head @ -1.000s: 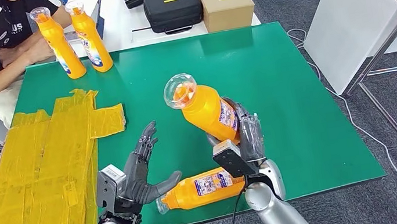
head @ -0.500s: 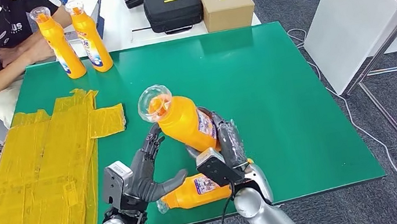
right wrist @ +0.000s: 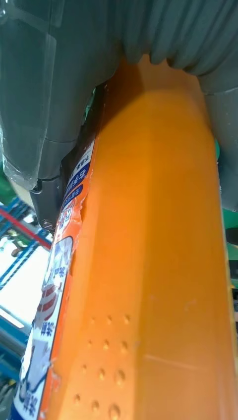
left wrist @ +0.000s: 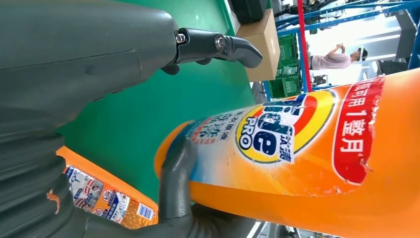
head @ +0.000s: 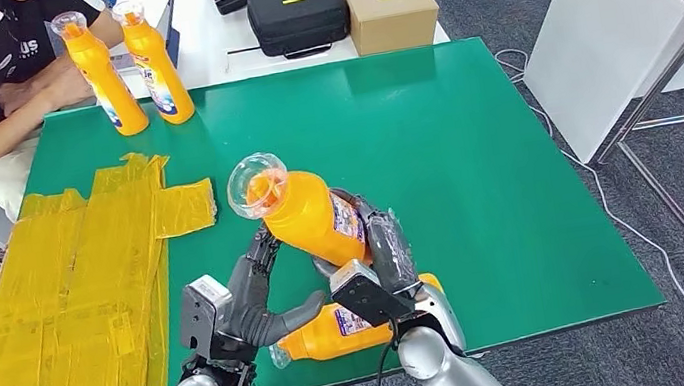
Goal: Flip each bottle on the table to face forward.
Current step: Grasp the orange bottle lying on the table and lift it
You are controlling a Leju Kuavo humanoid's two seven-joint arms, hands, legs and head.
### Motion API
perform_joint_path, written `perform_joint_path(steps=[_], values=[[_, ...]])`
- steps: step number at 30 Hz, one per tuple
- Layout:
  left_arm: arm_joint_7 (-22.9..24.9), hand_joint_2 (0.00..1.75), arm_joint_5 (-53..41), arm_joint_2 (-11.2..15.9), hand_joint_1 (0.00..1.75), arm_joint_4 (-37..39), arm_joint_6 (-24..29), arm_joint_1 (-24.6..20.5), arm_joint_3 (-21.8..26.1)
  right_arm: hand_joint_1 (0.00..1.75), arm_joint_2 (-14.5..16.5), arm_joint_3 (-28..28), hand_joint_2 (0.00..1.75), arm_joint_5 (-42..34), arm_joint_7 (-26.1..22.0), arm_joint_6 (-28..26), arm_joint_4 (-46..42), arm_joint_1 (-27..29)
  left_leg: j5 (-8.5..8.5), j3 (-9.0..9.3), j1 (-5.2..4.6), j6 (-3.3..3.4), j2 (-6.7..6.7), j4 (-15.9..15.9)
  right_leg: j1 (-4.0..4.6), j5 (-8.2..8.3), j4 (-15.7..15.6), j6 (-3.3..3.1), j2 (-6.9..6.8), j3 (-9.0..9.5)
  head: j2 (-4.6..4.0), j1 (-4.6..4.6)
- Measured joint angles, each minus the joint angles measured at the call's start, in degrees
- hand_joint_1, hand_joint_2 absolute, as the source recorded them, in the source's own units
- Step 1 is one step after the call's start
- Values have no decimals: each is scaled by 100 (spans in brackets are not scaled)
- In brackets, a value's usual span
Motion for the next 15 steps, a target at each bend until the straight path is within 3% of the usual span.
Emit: perform_joint_path(steps=[9,15], values=[[11,175,318,-2,0,18,128,-130,-103,175,37,455,175,-81,146,397,176,-38,0,-2,1,0,0,-1,1,0,1,0,0,0,1,1],[-187,175,371,-5,0,48,694,-169,-103,175,194,686,175,-120,143,325,673,-263,1,-2,1,0,0,-1,1,0,1,0,0,0,0,-1]])
